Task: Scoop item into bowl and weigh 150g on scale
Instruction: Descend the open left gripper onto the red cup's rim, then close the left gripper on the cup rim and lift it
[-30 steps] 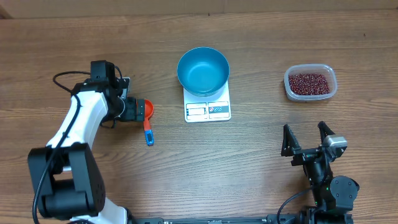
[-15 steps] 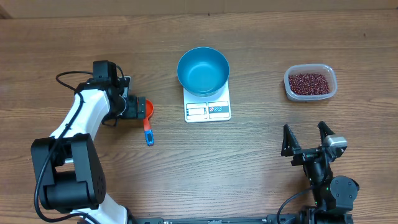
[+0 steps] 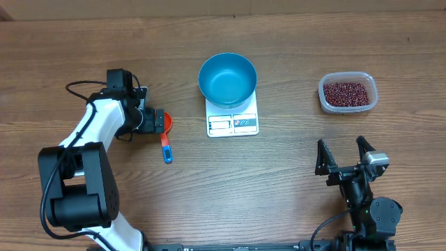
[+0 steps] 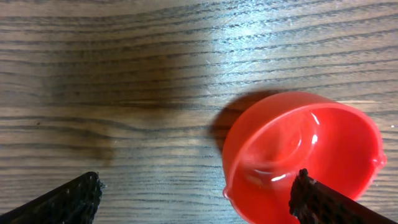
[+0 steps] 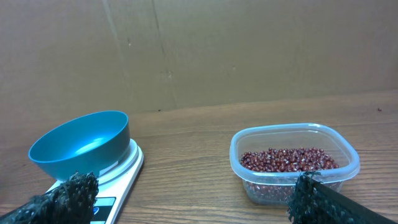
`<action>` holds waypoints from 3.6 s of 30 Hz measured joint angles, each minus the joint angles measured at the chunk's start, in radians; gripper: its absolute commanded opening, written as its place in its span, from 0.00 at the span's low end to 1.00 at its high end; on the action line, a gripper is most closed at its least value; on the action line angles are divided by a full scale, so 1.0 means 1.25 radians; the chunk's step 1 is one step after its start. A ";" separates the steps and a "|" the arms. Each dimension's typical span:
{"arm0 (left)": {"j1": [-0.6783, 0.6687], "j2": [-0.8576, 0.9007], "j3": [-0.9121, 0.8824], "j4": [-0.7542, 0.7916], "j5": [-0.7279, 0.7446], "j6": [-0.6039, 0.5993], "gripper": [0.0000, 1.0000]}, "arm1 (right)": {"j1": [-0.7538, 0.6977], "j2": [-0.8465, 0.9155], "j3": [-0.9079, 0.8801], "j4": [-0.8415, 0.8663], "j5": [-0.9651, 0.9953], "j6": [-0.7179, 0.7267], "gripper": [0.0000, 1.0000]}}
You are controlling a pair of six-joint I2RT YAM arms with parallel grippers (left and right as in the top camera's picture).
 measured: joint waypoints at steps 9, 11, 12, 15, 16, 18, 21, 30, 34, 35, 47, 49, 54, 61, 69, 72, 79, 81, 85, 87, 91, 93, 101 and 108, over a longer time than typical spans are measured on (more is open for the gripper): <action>0.000 0.013 0.000 0.017 0.000 0.000 0.99 | 0.000 0.000 0.000 0.000 0.000 0.000 1.00; 0.000 0.013 0.000 0.021 0.000 0.000 1.00 | 0.000 0.000 0.000 0.000 0.000 0.000 1.00; 0.000 0.013 0.000 0.021 0.000 0.000 1.00 | 0.000 0.000 0.000 0.000 0.000 0.000 1.00; 0.000 0.013 0.000 0.021 0.000 0.000 0.92 | 0.000 0.000 0.000 0.000 0.000 0.000 1.00; 0.000 0.013 0.000 0.022 0.000 -0.001 0.87 | 0.000 0.000 0.000 0.000 0.000 0.000 1.00; 0.000 0.013 0.000 0.022 0.000 0.000 0.78 | 0.000 0.000 0.000 0.000 0.000 0.000 1.00; 0.000 0.013 0.000 0.021 -0.002 -0.001 0.66 | 0.000 0.000 0.000 0.000 0.000 0.000 1.00; 0.000 0.013 0.000 0.023 -0.002 -0.004 0.26 | 0.000 0.000 0.000 0.000 0.000 0.000 1.00; 0.000 0.013 0.000 0.023 -0.002 -0.003 0.05 | 0.000 0.000 0.000 0.000 0.000 0.000 1.00; 0.000 0.013 0.000 0.023 -0.002 -0.007 0.04 | 0.000 0.000 0.000 0.001 0.000 0.000 1.00; 0.000 0.013 0.000 0.011 -0.002 -0.004 0.04 | 0.000 0.000 0.000 0.000 0.000 0.000 1.00; 0.000 0.013 0.000 0.001 -0.001 -0.004 0.04 | 0.000 0.000 0.000 0.000 0.000 0.000 1.00; 0.000 0.013 0.000 -0.037 0.011 -0.004 0.04 | 0.000 0.000 0.000 0.000 0.001 0.000 1.00; 0.000 0.013 0.000 -0.109 0.025 -0.003 0.04 | 0.000 0.000 0.000 0.000 0.000 0.000 1.00; 0.000 0.000 0.000 -0.151 0.026 -0.044 0.04 | 0.000 0.000 0.000 0.000 0.000 0.000 1.00; 0.000 -0.013 -0.001 -0.153 0.026 -0.083 0.04 | 0.000 0.000 0.000 0.000 0.000 0.000 1.00; 0.000 -0.034 -0.001 -0.161 0.045 -0.165 0.04 | 0.000 0.000 0.000 0.000 0.000 0.000 1.00; 0.000 -0.034 -0.001 -0.161 0.053 -0.175 0.04 | 0.000 0.000 0.000 0.000 0.000 0.000 1.00; 0.000 -0.034 -0.001 -0.161 0.062 -0.206 0.04 | 0.000 0.000 0.000 0.000 0.000 0.000 1.00; 0.000 -0.034 -0.001 -0.161 0.065 -0.226 0.04 | 0.000 0.000 0.000 0.000 0.000 0.000 1.00; 0.000 -0.034 -0.001 -0.160 0.068 -0.275 0.04 | 0.000 0.000 0.000 0.000 0.000 0.000 1.00; 0.000 -0.034 -0.001 -0.160 0.068 -0.293 0.04 | 0.000 0.000 0.000 0.000 0.000 0.000 1.00; 0.000 -0.034 -0.001 -0.157 0.068 -0.318 0.04 | 0.000 0.000 0.000 0.000 0.000 0.000 1.00; 0.000 -0.034 -0.001 -0.157 0.068 -0.318 0.04 | 0.000 0.000 0.000 0.000 0.000 0.000 1.00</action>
